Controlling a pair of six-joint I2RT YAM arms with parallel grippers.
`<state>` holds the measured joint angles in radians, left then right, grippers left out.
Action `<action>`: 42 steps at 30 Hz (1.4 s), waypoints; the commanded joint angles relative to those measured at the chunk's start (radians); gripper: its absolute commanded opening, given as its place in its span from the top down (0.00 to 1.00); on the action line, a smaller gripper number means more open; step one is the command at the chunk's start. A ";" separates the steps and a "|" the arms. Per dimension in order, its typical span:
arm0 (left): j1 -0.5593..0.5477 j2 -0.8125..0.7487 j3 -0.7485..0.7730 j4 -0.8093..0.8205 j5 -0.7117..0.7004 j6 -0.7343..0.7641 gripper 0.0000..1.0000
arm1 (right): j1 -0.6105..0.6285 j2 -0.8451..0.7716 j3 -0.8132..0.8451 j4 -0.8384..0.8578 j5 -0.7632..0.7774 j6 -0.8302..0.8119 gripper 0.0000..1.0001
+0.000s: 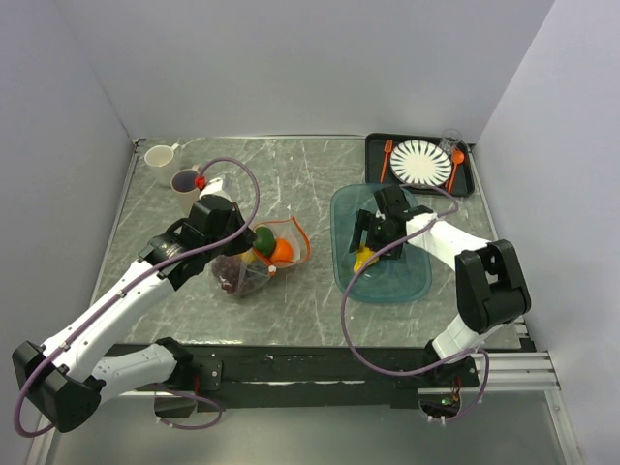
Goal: Place the food in the zip-top bag and seal the zipper
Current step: Pick up the fake fruit from the bin, then place the fake fruit in the zipper food storage bag.
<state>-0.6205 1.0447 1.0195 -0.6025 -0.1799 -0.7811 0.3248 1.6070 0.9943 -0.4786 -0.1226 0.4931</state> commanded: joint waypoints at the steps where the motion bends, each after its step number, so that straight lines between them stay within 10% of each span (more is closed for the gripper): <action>1: 0.002 -0.003 0.013 0.035 0.013 0.003 0.99 | 0.017 -0.006 -0.009 0.015 0.018 0.021 0.09; 14: 0.002 -0.020 0.007 0.027 0.008 -0.001 0.99 | 0.017 -0.108 -0.002 -0.002 0.037 0.025 0.64; 27: 0.002 -0.009 0.013 0.037 0.019 0.000 0.99 | 0.075 -0.335 0.056 0.106 -0.107 0.139 0.67; 42: 0.002 -0.023 -0.001 0.029 0.037 0.000 0.99 | 0.296 -0.139 0.210 0.279 -0.098 0.239 0.77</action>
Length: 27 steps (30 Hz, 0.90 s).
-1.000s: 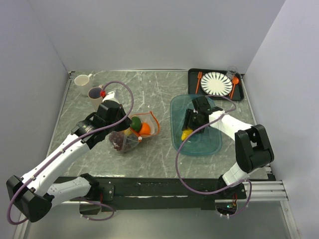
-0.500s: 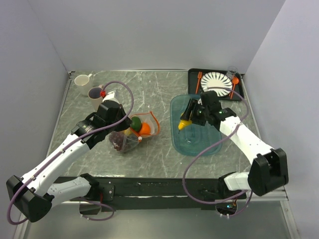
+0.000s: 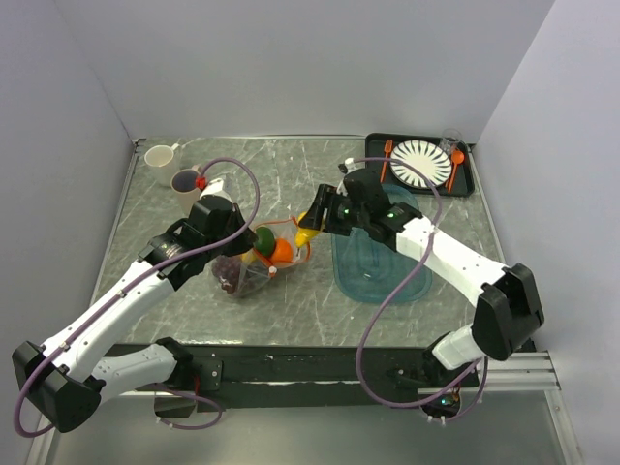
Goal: Place the food in the zip-top bag and seal the zipper
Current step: Place the fake fruit in the zipper food storage bag.
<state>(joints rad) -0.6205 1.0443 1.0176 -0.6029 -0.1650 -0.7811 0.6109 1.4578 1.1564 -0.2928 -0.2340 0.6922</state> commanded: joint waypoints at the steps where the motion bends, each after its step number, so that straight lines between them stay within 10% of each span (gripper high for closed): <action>1: 0.002 -0.020 0.001 0.031 0.021 -0.001 0.99 | 0.013 0.015 0.051 0.099 0.018 0.058 0.78; 15: 0.002 -0.047 -0.001 0.026 -0.028 -0.018 0.99 | 0.205 0.150 0.131 0.075 0.094 0.066 0.91; 27: 0.002 -0.027 0.002 0.035 -0.031 -0.026 0.99 | 0.251 0.171 0.138 0.069 -0.002 -0.022 0.79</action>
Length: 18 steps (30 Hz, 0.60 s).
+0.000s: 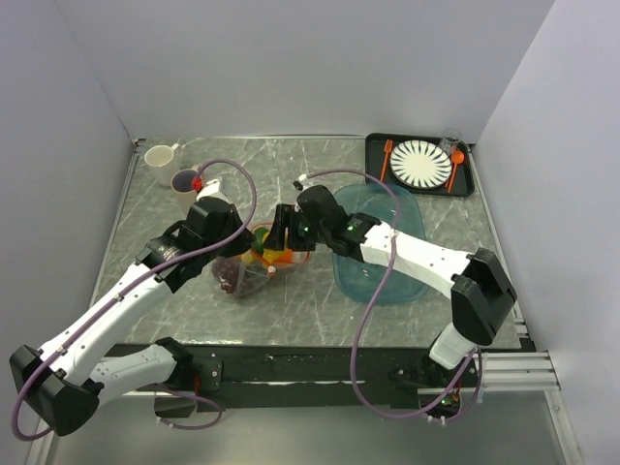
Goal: Place the food in the zip-top bag and seal the zipper
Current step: Place the fake fruit in the zipper food storage bag.
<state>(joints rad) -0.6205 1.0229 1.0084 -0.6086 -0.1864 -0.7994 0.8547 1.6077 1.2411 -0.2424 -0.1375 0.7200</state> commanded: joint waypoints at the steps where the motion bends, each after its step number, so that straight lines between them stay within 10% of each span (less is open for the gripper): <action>1: 0.002 -0.007 0.013 0.038 -0.016 -0.011 0.99 | 0.009 0.046 0.087 0.012 -0.131 -0.063 0.77; 6: 0.002 -0.009 0.013 0.041 -0.024 -0.015 0.99 | 0.026 0.132 0.167 -0.051 -0.188 -0.100 0.59; 10: 0.002 -0.012 0.021 0.029 -0.039 -0.015 0.99 | 0.023 0.071 0.126 -0.032 -0.148 -0.113 0.13; 18: 0.002 -0.026 0.016 0.026 -0.048 -0.021 0.99 | -0.041 -0.103 0.035 -0.081 -0.019 -0.097 0.00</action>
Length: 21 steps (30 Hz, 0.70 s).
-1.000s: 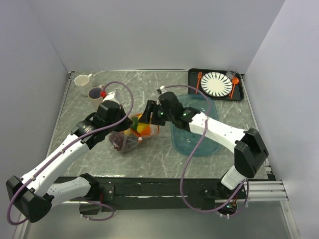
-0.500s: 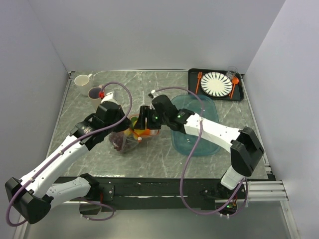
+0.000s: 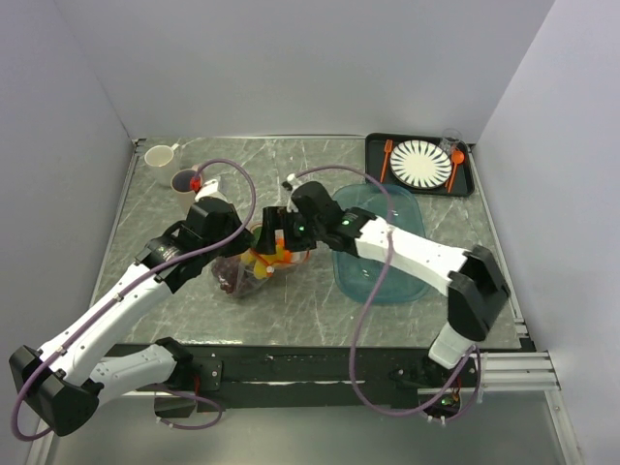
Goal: Place the food in the zip-top bag and seal the zipper
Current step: Place the fake fruit in the zipper food storage bag, then adjust the zipper food storage bag at the center of the board.
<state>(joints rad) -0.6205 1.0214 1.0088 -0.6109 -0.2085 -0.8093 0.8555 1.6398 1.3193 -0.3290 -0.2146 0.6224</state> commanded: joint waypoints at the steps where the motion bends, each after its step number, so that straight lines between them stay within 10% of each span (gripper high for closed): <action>1: 0.002 -0.024 0.019 0.022 -0.026 -0.011 0.99 | -0.049 -0.150 -0.051 -0.004 0.093 0.005 0.00; 8: 0.002 -0.027 0.007 0.040 -0.008 -0.011 0.99 | -0.127 -0.183 -0.164 -0.035 0.104 0.059 0.05; 21: 0.002 -0.018 0.022 0.026 -0.020 0.001 0.99 | -0.134 -0.054 -0.189 -0.024 0.021 0.099 0.43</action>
<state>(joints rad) -0.6205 1.0157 1.0080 -0.6113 -0.2108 -0.8093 0.7158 1.5597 1.1152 -0.3607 -0.1757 0.7105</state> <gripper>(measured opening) 0.037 0.660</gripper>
